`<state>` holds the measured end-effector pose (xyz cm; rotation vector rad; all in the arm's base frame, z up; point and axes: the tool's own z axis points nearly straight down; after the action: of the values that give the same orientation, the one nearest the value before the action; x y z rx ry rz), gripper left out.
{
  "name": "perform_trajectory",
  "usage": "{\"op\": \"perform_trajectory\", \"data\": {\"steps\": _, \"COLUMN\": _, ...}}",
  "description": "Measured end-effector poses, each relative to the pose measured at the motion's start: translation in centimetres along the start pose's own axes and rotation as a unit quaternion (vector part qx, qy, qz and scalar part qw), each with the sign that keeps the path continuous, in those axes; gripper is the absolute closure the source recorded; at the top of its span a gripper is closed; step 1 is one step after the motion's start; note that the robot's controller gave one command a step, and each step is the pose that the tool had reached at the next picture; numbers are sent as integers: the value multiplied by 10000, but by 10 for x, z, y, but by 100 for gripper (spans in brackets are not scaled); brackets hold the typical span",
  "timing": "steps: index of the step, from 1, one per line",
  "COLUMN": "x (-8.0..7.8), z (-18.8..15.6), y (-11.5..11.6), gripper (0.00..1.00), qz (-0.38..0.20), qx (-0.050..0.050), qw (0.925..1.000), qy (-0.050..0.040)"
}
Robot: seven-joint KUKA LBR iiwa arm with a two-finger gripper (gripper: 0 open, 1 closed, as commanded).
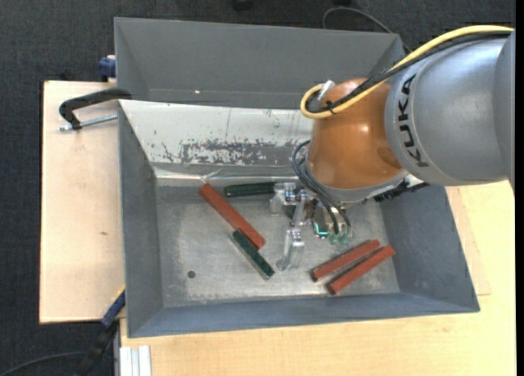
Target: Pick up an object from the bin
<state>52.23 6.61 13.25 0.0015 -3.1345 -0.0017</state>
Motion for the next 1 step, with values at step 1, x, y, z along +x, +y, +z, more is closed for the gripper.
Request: {"op": "perform_trajectory", "data": {"steps": 1, "x": 14, "z": 65, "y": 48, "gripper": 0, "qz": -156, "qx": -9, "qw": 9999, "qy": -31}}
